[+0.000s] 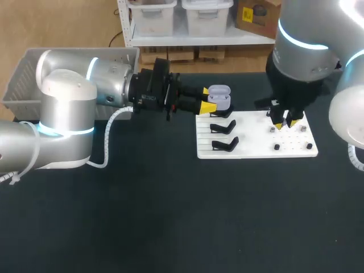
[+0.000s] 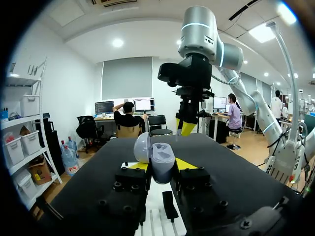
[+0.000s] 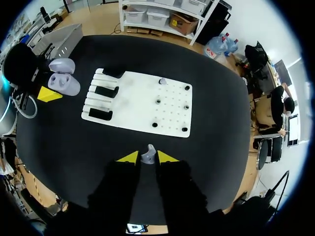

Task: Pick up each earbud case from the left stands, insert the matching earbuds, close the lid, and place the case in the box.

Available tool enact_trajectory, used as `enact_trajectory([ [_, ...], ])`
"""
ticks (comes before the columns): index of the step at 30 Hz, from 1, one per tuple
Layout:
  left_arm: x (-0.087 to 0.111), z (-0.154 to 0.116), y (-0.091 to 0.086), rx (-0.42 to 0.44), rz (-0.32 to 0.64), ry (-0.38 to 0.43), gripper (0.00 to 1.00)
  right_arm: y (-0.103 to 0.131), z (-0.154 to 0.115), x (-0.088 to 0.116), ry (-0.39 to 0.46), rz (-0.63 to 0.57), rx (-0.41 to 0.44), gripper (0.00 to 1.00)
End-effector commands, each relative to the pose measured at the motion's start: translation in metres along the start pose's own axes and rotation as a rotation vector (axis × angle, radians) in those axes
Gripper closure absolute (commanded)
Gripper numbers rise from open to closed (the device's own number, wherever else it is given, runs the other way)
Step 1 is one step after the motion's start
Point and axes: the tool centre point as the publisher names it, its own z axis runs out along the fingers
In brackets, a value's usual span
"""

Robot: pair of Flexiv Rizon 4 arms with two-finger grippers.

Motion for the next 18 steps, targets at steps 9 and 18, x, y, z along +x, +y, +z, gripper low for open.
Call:
enact_trajectory([
  [9,0.004,0.010,-0.012,0.009,0.020,0.008,1.00,0.025,-0.017,-0.006,-0.032,0.092,0.031,1.00],
  [18,0.005,0.014,-0.018,0.004,0.015,-0.014,1.00,0.053,-0.029,-0.018,-0.042,0.248,0.027,1.00],
])
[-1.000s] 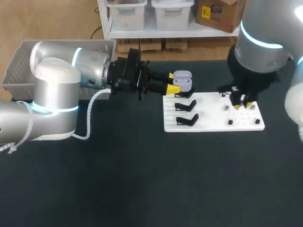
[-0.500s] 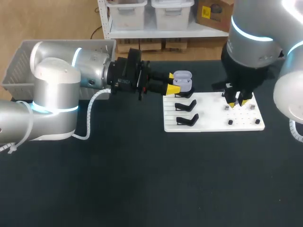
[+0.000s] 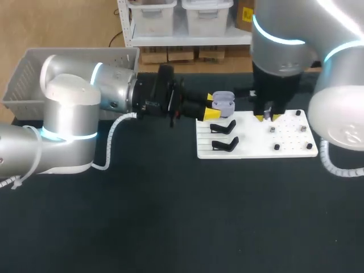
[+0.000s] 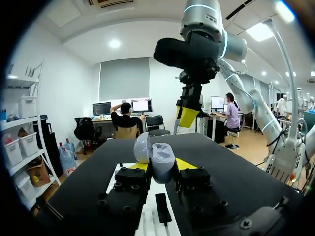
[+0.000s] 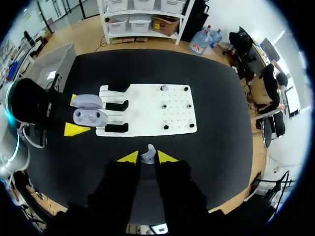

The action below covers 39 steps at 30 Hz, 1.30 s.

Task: Pick up each earbud case from the left stands, insert the matching earbuds, close the lid, and place the case in the box.

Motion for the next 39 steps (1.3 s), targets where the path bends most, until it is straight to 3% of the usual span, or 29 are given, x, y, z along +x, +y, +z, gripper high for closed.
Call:
enact_trajectory([
  [1,0.001,0.002,-0.004,-0.012,0.001,-0.006,1.00,0.013,-0.001,-0.003,0.016,0.046,0.007,1.00],
  [20,0.001,0.002,-0.004,-0.012,0.001,-0.006,1.00,0.016,0.000,-0.002,0.024,0.072,-0.021,1.00],
  [28,0.001,0.004,-0.004,-0.009,0.002,-0.008,1.00,0.036,-0.014,-0.007,0.004,0.225,0.031,1.00],
  [39,0.004,0.008,-0.006,0.014,-0.005,-0.007,1.00,0.055,-0.023,-0.017,0.031,0.347,0.013,1.00],
])
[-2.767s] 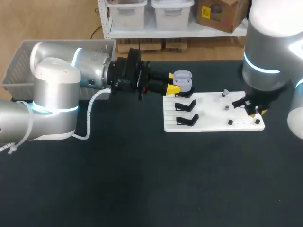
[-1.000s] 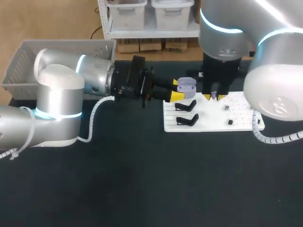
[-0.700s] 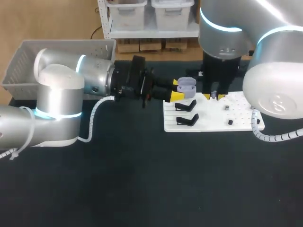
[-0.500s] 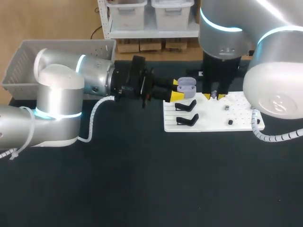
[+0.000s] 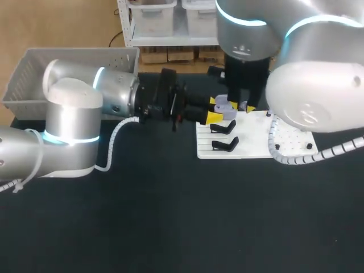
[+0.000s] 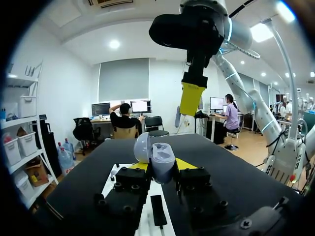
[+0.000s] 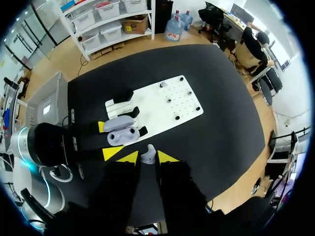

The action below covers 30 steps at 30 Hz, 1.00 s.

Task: Pick up each earbud case from the left stands, insert the matching earbuds, close the lid, and place the case in the box.

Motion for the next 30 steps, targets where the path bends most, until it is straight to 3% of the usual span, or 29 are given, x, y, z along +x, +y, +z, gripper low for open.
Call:
enact_trajectory([
  [1,0.002,0.001,0.001,0.007,-0.002,0.002,1.00,0.010,0.002,-0.003,0.027,0.012,0.012,1.00],
  [13,0.003,0.001,0.001,0.005,-0.004,0.004,1.00,0.026,0.011,-0.006,0.080,0.058,0.016,1.00],
  [30,0.003,0.001,0.001,0.005,-0.004,0.004,1.00,0.031,0.017,-0.011,0.083,0.142,0.058,1.00],
])
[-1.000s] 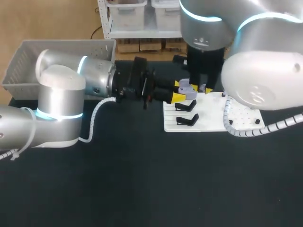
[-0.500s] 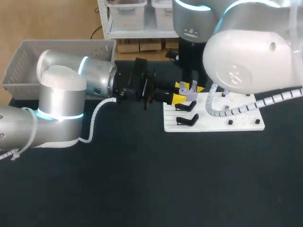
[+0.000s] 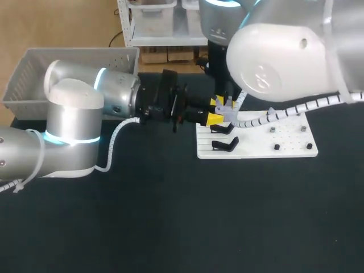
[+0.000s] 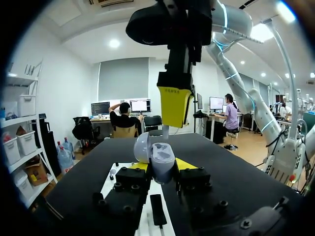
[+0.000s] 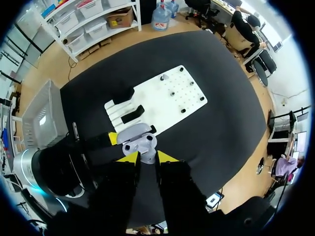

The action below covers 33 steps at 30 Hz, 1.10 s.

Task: Pick up each earbud case from the left stands, insert the matching earbuds, close the lid, and place the case in the box.

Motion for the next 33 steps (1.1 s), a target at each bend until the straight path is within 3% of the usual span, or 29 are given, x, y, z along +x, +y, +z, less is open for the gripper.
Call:
enact_trajectory([
  [1,0.001,0.000,0.001,0.002,0.000,0.000,1.00,0.004,0.001,-0.001,0.002,0.007,0.011,1.00],
  [33,0.001,0.000,0.001,0.002,0.000,0.000,1.00,0.004,0.012,-0.006,0.021,0.038,0.059,1.00],
])
